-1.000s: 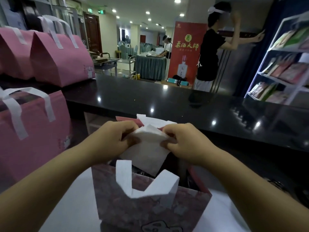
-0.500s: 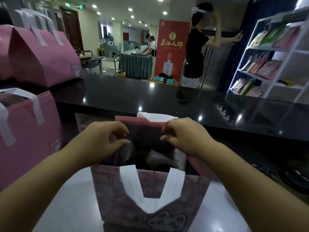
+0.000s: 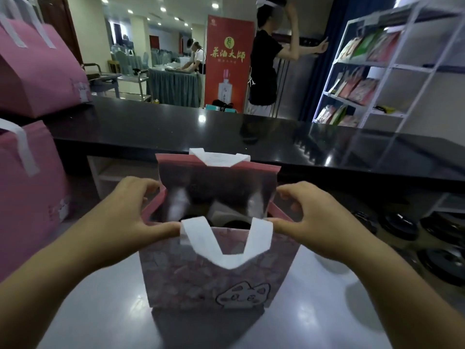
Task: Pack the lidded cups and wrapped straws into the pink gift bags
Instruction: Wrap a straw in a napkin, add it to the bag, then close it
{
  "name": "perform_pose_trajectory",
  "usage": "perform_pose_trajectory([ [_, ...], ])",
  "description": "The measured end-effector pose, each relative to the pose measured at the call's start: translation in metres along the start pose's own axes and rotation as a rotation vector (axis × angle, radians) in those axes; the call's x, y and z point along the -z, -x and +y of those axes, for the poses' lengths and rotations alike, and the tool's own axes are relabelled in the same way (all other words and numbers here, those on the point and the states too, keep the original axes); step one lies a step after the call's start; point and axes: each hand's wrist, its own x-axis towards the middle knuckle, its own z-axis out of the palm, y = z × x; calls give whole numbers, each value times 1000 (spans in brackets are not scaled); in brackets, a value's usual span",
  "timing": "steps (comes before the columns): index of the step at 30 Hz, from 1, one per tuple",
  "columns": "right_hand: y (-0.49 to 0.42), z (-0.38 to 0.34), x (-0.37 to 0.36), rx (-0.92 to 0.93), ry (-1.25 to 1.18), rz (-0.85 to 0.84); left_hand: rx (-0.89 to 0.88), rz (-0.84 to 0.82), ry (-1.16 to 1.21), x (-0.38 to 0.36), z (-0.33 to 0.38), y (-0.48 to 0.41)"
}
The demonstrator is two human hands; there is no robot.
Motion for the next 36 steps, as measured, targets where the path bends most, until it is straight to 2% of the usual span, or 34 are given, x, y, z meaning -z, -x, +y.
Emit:
perform_pose_trajectory([
  [5, 17, -2, -3, -79, -36, -139, 24, -130, 114, -2, 3, 3],
  [9, 22, -3, -4, -87, -119, -197, 12, -96, 101, -7, 5, 6],
  [14, 20, -3, -15, -87, -125, -138, -24, -31, 71, -11, 1, 10],
  [19, 11, -5, -19, -92, -150, -162, -22, -45, 94, -12, -1, 9],
  [26, 2, -10, -29, -81, -115, -111, -7, -41, 138, -20, -3, -3],
  [28, 0, -13, -32, -73, -70, -66, -34, 5, 82, -24, -2, -5],
  [33, 3, -13, -41, 34, 340, 138, -149, 179, -286, -26, -6, -3],
  [36, 2, -9, -39, 51, 407, 137, -265, 148, -403, -21, -13, -10],
])
